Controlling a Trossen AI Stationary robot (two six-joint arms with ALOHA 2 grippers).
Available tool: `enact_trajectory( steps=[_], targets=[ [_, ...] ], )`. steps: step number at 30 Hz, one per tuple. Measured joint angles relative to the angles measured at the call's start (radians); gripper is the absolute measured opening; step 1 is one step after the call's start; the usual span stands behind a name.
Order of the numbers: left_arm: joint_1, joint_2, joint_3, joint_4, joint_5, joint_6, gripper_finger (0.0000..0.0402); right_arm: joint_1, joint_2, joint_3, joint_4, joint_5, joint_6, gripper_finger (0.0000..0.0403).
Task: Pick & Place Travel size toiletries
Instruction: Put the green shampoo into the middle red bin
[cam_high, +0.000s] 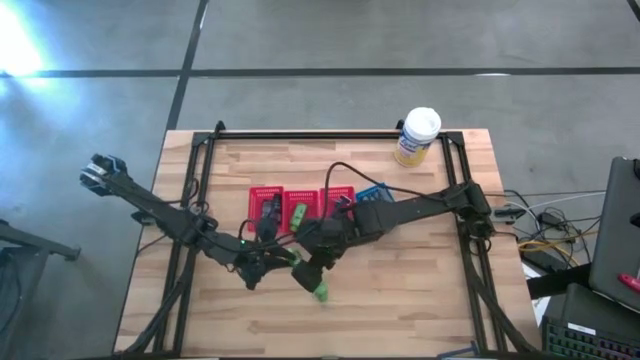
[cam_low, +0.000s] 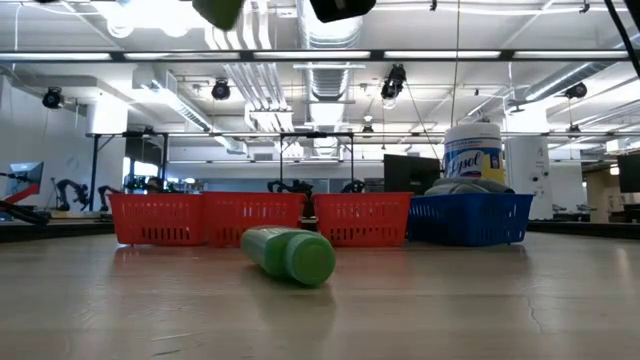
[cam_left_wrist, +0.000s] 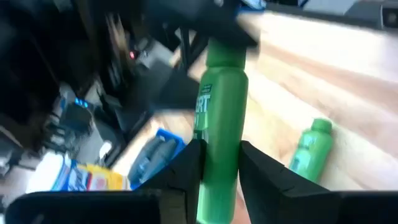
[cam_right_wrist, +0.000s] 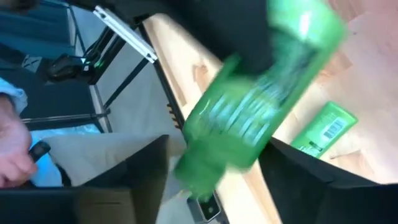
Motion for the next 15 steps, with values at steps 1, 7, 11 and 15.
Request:
enact_trajectory(
  steps=[1, 7, 11, 15],
  targets=[
    [0.0, 0.001, 0.0, -0.015, -0.008, -0.012, 0.0096, 0.003, -0.002, 0.0, 0.0, 0.0, 0.0, 0.0241],
    [0.004, 0.003, -0.003, -0.109, -0.119, -0.09, 0.0094, 0.032, -0.041, 0.003, -0.043, 0.124, -0.002, 0.0315],
    [0.019, 0.003, -0.009, -0.161, -0.16, -0.119, 0.0094, 0.065, -0.103, 0.003, -0.093, 0.38, 0.027, 0.0349],
    [0.069, 0.003, -0.045, -0.153, -0.164, -0.012, 0.0094, 0.119, -0.171, 0.003, -0.151, 0.568, 0.106, 0.0365]
  ],
)
